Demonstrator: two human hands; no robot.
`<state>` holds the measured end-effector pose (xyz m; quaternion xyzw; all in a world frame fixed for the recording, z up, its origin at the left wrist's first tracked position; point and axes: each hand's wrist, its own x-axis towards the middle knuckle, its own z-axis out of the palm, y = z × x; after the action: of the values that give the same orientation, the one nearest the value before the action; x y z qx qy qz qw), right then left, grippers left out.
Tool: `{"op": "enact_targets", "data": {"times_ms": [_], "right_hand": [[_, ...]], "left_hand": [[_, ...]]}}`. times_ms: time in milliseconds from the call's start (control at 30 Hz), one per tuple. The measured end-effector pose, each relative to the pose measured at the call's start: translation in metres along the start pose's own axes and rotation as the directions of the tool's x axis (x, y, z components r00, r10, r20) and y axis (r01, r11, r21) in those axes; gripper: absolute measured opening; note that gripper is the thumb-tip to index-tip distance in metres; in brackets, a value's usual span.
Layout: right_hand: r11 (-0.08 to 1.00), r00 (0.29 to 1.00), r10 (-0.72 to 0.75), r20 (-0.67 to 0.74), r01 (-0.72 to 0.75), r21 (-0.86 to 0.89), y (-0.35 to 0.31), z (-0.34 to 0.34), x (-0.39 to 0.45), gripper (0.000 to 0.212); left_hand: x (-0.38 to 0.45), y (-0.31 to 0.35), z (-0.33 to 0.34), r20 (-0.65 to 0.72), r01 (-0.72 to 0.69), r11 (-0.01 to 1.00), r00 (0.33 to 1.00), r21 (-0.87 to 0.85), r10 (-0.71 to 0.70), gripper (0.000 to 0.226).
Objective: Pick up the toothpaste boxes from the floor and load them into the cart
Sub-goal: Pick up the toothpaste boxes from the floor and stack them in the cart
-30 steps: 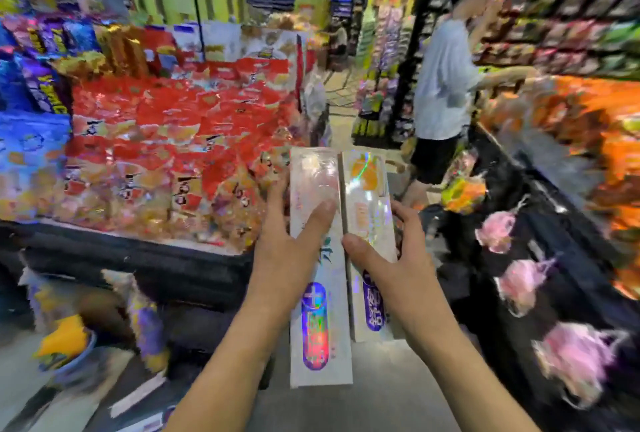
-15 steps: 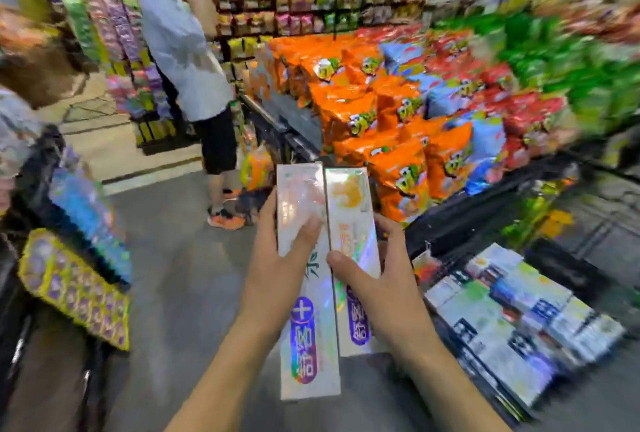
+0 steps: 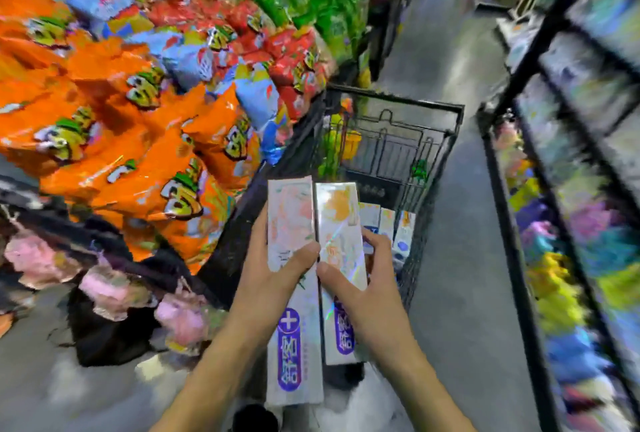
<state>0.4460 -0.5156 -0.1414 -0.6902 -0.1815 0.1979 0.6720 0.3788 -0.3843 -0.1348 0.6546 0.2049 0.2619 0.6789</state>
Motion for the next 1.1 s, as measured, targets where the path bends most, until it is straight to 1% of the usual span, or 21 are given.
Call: {"op": "enact_targets", "data": {"times_ms": [67,133,200,267,367,433,500,600,667,767,833,867,900,967,1000,1100], "right_hand": [[1.000,0.994,0.015,-0.109,-0.015,0.006,0.015,-0.006,0.027,0.054],[0.998,0.971,0.056,-0.231,-0.053,0.023,0.028,-0.012,0.049,0.054],[0.997,0.940,0.079,-0.330,-0.083,0.002,0.042,-0.017,0.070,0.056],[0.990,0.897,0.133,-0.421,-0.142,0.011,0.057,-0.025,0.083,0.059],[0.977,0.849,0.187,-0.493,-0.212,0.006,0.078,-0.040,0.098,0.054],[0.966,0.823,0.220,-0.524,-0.258,0.001,0.097,-0.048,0.107,0.053],[0.946,0.794,0.278,-0.541,-0.325,0.009,0.123,-0.055,0.118,0.057],[0.920,0.767,0.349,-0.538,-0.391,0.039,0.167,-0.059,0.132,0.066],[0.895,0.754,0.400,-0.521,-0.444,0.045,0.198,-0.059,0.144,0.073],[0.869,0.727,0.450,-0.519,-0.490,0.067,0.253,-0.062,0.151,0.077],[0.861,0.715,0.453,-0.533,-0.507,0.052,0.282,-0.062,0.154,0.079],[0.859,0.715,0.447,-0.538,-0.511,0.036,0.293,-0.062,0.154,0.079],[0.860,0.715,0.440,-0.543,-0.510,0.025,0.302,-0.062,0.155,0.079],[0.866,0.712,0.434,-0.552,-0.498,0.038,0.316,-0.062,0.155,0.075],[0.872,0.713,0.424,-0.558,-0.488,0.040,0.321,-0.061,0.154,0.074],[0.868,0.703,0.425,-0.570,-0.496,0.036,0.333,-0.061,0.148,0.076]], "left_hand": [[0.035,-0.013,0.012,0.082,0.026,1.000,0.996,-0.009,-0.026,0.065],[0.068,-0.027,0.022,0.164,0.047,0.999,0.985,0.025,-0.050,0.064],[0.103,-0.045,0.030,0.235,0.090,0.994,0.967,0.058,-0.102,0.073],[0.131,-0.068,0.042,0.275,0.171,0.980,0.942,0.106,-0.194,0.092],[0.160,-0.103,0.063,0.296,0.201,0.962,0.922,0.187,-0.251,0.098],[0.170,-0.127,0.075,0.318,0.230,0.946,0.901,0.230,-0.296,0.099],[0.179,-0.158,0.084,0.305,0.260,0.931,0.892,0.257,-0.334,0.090],[0.190,-0.218,0.098,0.221,0.309,0.916,0.903,0.257,-0.367,0.075],[0.194,-0.258,0.105,0.154,0.359,0.889,0.898,0.285,-0.412,0.065],[0.194,-0.313,0.117,0.116,0.394,0.842,0.880,0.368,-0.461,0.053],[0.194,-0.344,0.124,0.087,0.402,0.796,0.868,0.454,-0.488,0.050],[0.193,-0.356,0.128,0.078,0.407,0.769,0.860,0.493,-0.505,0.053],[0.193,-0.366,0.131,0.076,0.403,0.748,0.855,0.527,-0.513,0.058],[0.190,-0.384,0.133,0.058,0.378,0.725,0.866,0.576,-0.497,0.076],[0.189,-0.389,0.132,0.043,0.364,0.718,0.876,0.593,-0.480,0.076],[0.188,-0.396,0.130,0.055,0.324,0.704,0.887,0.632,-0.458,0.053]]}}
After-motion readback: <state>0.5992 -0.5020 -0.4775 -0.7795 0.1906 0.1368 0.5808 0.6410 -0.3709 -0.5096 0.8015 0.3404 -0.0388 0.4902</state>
